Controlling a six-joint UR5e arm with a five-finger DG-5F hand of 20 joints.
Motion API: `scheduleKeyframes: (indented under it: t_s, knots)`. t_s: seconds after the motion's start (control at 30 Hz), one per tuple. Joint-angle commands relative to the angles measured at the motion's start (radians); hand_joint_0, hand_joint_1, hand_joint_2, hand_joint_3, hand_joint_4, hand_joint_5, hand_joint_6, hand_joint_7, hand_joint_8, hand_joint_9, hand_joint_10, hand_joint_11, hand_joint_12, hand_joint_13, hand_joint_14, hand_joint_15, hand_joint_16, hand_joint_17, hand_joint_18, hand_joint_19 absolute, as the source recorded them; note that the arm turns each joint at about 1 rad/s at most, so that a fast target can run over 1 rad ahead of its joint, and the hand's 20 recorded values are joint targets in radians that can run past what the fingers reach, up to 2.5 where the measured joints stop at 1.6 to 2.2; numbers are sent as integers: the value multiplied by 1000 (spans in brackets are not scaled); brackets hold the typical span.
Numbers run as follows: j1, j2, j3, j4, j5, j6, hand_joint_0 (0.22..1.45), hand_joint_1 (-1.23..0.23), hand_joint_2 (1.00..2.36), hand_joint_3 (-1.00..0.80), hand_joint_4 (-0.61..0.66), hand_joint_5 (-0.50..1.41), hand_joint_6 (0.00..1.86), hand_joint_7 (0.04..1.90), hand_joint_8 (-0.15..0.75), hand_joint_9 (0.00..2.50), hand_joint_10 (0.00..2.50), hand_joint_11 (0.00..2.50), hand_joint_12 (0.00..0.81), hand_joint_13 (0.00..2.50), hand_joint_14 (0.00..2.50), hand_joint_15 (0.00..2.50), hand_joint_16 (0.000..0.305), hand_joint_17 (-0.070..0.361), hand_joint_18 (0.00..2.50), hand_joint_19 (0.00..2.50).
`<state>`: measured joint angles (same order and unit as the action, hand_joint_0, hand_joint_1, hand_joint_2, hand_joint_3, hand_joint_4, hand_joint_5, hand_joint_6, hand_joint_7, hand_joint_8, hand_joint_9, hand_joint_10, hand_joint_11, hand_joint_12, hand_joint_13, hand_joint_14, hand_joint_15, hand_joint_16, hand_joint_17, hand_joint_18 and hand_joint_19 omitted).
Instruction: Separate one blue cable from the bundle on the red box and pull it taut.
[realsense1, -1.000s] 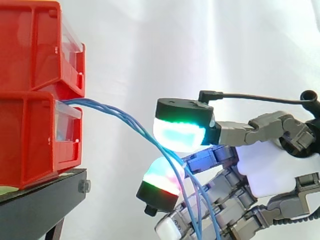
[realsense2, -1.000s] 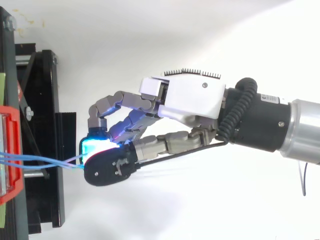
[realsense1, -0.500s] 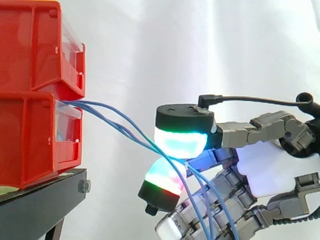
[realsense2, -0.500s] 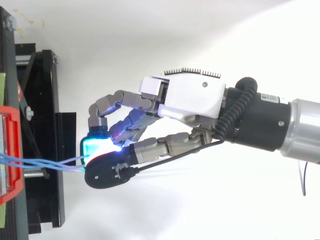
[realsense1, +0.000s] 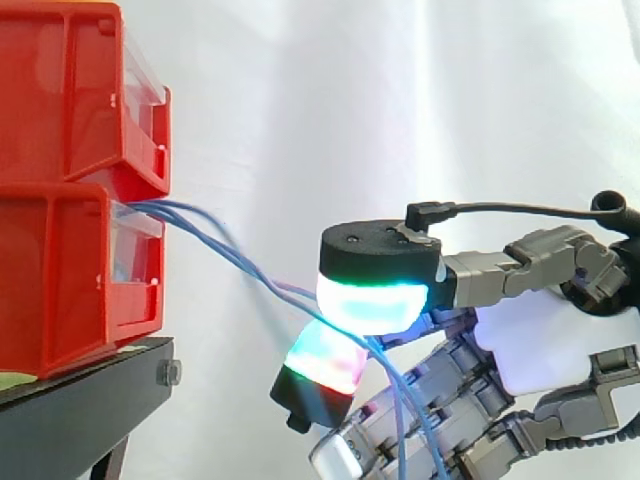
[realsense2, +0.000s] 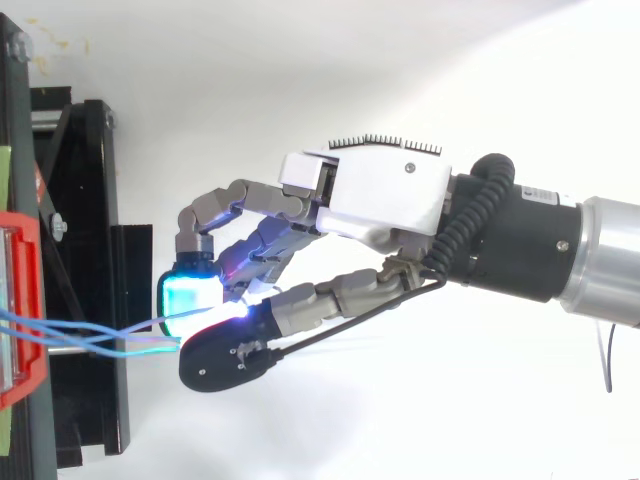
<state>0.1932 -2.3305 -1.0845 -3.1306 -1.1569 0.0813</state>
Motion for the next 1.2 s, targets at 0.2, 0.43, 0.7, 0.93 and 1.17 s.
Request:
scheduleKeyframes:
  t_s: [0.2,0.43,0.7,0.93,1.17]
  knots:
    - [0,-1,0,0,0,0,788,-909,1008,-395,115,-182,777,1124,256,709,16,491,332,702,14,419,55,123,551,660]
    - [0,0,0,0,0,0,627,-870,1000,-500,120,-178,771,1163,268,727,18,510,339,702,14,440,55,123,556,671]
    - [0,-1,0,0,0,0,472,-573,1000,-500,146,-158,755,1163,311,815,14,485,382,761,15,444,63,141,607,689]
    - [0,-1,0,0,0,0,453,-420,1000,-500,135,-143,689,1232,322,816,14,470,402,780,13,442,66,148,617,690]
    - [0,-1,0,-2,0,0,535,-474,1002,-486,103,-140,674,1287,297,804,18,481,376,754,14,459,59,133,562,730]
